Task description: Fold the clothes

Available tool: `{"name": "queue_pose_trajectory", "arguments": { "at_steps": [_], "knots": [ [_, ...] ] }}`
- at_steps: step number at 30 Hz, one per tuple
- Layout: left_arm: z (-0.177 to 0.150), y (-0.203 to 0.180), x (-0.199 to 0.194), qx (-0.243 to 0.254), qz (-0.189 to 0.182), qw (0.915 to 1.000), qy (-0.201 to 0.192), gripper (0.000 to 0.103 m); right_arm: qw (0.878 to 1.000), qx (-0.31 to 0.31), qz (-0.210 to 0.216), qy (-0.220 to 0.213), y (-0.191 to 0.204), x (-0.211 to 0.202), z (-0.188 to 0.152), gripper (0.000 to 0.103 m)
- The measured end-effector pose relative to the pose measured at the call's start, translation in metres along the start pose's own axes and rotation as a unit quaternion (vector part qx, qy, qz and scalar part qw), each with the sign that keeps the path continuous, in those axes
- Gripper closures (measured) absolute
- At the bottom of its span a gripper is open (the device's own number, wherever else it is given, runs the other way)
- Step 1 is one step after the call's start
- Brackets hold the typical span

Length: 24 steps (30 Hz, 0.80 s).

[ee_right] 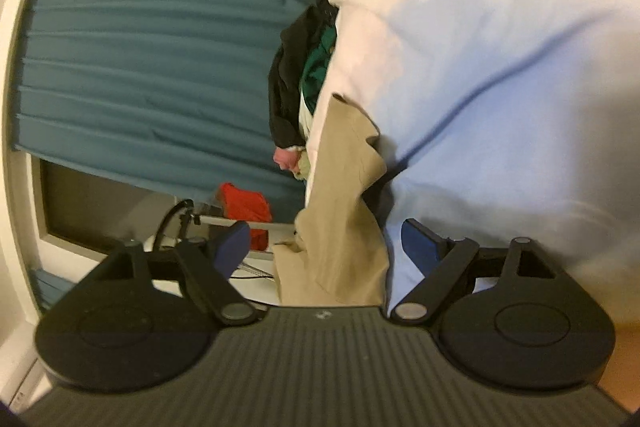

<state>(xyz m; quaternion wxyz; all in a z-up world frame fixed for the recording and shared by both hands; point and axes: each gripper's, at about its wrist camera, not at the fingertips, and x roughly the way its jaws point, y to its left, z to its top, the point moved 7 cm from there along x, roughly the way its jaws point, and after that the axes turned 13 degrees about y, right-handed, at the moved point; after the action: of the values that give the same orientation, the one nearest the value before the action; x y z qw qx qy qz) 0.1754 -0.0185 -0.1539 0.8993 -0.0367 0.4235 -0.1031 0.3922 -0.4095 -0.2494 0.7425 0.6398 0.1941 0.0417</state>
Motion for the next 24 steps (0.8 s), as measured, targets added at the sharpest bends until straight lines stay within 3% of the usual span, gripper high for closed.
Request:
{"name": "queue_pose_trajectory", "arguments": {
  "at_steps": [9,13,16,18,19,20,21,24],
  "knots": [
    [0.018,0.016,0.022,-0.052,-0.023,0.9982,-0.019,0.007,0.997,-0.066,0.02,-0.034,0.01,0.057,0.017,0.019],
    [0.028,0.019,0.032,-0.045,-0.009,0.9983,-0.037,0.007,0.995,-0.09,-0.006,-0.047,0.018,0.081,0.023,0.019],
    [0.029,0.023,0.043,-0.051,-0.011,0.9982,-0.03,0.007,0.994,-0.087,-0.042,-0.055,0.022,0.097,0.035,0.037],
    [0.026,0.021,0.052,-0.04,-0.007,0.999,-0.02,0.007,0.992,-0.087,-0.07,-0.054,0.022,0.106,0.041,0.062],
    [0.025,0.02,0.055,-0.034,-0.004,0.9993,-0.017,0.007,0.991,-0.089,-0.083,-0.055,0.023,0.109,0.044,0.068],
    [0.025,0.02,0.057,-0.027,-0.001,0.9995,-0.017,0.006,0.99,-0.092,-0.091,-0.057,0.024,0.11,0.045,0.083],
    [0.025,0.02,0.058,-0.025,0.0,0.9995,-0.018,0.006,0.989,-0.098,-0.097,-0.06,0.027,0.109,0.046,0.091],
    [0.03,0.024,0.055,-0.031,-0.007,0.9992,-0.022,0.006,0.982,-0.133,-0.11,-0.081,0.047,0.099,0.042,0.093]
  ]
}}
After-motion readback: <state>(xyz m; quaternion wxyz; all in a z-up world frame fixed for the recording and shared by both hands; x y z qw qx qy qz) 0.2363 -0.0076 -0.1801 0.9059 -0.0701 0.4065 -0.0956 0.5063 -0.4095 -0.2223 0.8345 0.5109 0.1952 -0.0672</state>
